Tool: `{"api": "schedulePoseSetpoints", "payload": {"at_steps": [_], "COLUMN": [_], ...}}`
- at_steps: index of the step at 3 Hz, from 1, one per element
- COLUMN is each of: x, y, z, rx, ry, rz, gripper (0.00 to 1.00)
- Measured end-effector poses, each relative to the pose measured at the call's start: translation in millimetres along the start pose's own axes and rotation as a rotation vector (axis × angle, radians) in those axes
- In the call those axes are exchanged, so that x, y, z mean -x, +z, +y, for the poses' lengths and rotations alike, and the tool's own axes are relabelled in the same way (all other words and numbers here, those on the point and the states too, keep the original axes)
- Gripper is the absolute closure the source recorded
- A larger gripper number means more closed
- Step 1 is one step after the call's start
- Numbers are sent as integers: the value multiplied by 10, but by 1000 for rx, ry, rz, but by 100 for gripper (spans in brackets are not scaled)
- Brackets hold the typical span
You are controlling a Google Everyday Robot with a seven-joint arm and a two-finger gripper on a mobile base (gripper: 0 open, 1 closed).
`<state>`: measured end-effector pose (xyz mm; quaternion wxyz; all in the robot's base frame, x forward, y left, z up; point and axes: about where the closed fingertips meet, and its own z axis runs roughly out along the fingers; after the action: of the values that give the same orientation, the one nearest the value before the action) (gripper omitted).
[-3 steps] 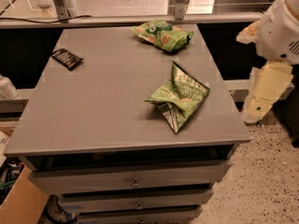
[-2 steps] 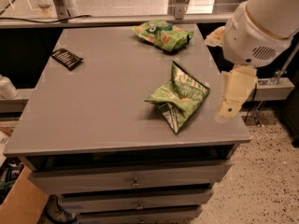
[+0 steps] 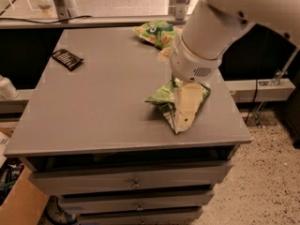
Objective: Pick green jalapeno chip bag
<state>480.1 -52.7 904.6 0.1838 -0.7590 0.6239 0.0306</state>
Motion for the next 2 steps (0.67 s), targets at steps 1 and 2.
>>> {"api": "schedulePoseSetpoints", "payload": {"at_steps": [1, 2], "x": [85, 14], "y": [352, 577], "z": [-92, -169], "rx": [20, 33], "ry": [-47, -68], "rz": [36, 92], "gripper": [0, 0]}}
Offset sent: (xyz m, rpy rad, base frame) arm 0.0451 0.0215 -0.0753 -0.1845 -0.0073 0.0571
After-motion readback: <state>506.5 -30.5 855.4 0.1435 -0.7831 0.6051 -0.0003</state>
